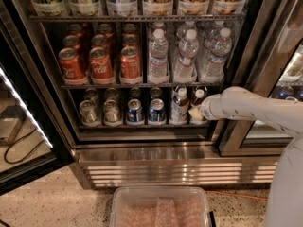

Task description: Pick blue plastic bottle from bottom shelf of fridge

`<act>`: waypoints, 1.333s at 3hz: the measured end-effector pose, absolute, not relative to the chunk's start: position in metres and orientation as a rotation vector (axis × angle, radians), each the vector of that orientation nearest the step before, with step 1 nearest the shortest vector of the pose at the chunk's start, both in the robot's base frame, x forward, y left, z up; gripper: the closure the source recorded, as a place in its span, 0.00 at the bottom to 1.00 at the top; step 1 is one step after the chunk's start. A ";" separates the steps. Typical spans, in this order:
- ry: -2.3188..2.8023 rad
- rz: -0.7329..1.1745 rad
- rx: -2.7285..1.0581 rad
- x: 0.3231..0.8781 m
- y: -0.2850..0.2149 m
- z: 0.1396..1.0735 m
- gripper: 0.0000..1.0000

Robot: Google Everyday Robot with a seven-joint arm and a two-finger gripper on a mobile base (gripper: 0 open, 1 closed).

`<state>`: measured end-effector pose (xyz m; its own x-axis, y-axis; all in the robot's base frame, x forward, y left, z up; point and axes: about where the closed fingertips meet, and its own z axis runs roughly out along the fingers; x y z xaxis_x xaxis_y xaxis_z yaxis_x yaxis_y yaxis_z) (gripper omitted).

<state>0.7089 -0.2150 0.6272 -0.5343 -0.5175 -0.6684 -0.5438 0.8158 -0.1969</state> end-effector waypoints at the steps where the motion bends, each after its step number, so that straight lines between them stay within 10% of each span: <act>1: 2.247 0.059 -0.754 0.707 -0.216 0.627 1.00; 4: 2.151 0.038 -0.662 0.715 -0.223 0.643 1.00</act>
Offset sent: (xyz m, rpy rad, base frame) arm 0.0207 -0.0408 0.0154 0.2600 -0.3383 -0.2671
